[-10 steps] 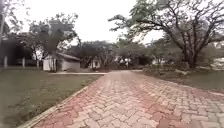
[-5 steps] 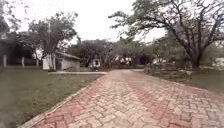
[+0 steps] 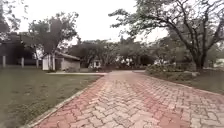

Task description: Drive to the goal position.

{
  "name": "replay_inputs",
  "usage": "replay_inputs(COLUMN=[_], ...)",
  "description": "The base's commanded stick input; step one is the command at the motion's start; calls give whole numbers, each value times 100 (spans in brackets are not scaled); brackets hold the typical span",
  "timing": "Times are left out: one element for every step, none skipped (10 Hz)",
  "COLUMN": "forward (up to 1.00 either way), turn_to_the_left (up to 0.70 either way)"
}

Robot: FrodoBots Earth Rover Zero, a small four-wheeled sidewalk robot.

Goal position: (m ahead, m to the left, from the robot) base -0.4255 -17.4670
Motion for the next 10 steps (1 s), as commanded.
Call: replay_inputs(forward=[70,70,70,70,70,70,70,70,70,70], turn_to_the_left=[-10,0,0,0,0,0,0,0,0,0])
